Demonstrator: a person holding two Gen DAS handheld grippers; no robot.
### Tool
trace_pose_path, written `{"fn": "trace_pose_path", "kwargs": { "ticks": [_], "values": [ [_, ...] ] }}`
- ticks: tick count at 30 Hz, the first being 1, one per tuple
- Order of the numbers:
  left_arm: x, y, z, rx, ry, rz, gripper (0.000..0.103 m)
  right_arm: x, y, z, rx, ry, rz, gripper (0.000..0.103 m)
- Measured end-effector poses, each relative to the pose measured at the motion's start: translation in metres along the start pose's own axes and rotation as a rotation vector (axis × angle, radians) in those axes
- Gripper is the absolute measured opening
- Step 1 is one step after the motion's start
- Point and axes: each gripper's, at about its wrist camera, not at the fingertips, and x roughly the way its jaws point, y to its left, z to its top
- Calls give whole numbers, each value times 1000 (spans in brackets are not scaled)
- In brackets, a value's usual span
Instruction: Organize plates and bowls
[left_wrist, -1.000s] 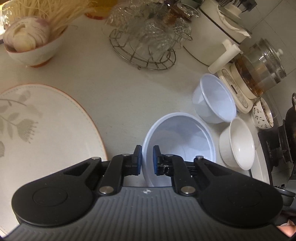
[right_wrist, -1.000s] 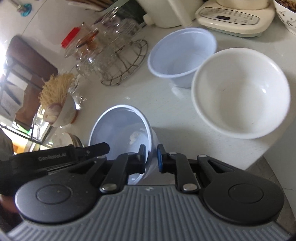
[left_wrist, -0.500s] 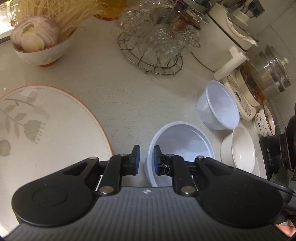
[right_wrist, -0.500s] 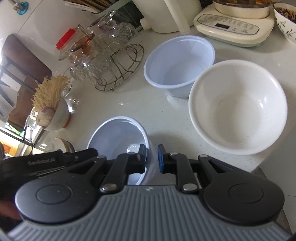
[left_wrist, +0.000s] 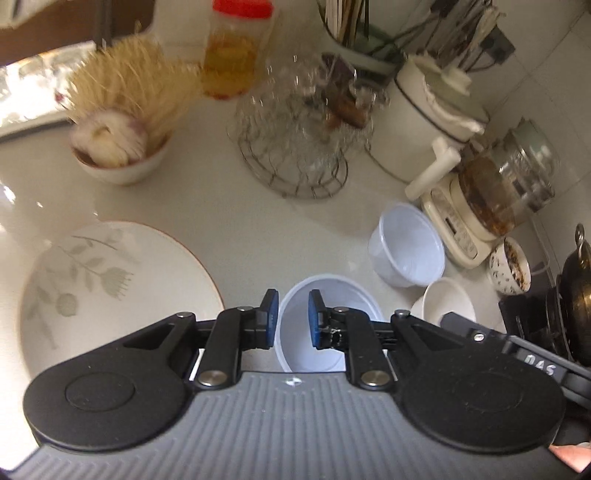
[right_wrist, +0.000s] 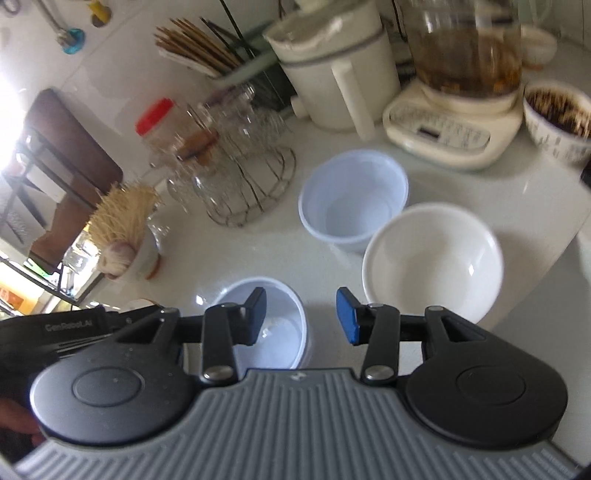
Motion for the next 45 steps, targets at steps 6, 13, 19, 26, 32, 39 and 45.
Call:
{"fn": "trace_pose_path", "kwargs": {
  "ticks": [6, 13, 19, 26, 32, 39, 45],
  "values": [
    [-33, -16, 4, 54, -62, 8, 27, -38, 9, 11, -78, -90, 25, 46],
    [-53, -45, 3, 121, -118, -20, 31, -59, 7, 14, -125, -146, 33, 46],
    [-53, -67, -13, 138, -108, -35, 31, -68, -4, 14, -139, -160, 29, 46],
    [-49, -95, -27, 178, -104, -3, 33, -70, -25, 7, -143, -132, 23, 46],
    [-45, -115, -40, 170, -100, 6, 38, -77, -50, 3, -144, -130, 21, 46],
    [-38, -133, -56, 138, -91, 21, 40, -86, -73, 2, -154, -128, 36, 46],
    [-33, -143, -61, 110, -88, 5, 40, -92, -84, 1, -154, -111, 54, 46]
  ]
}}
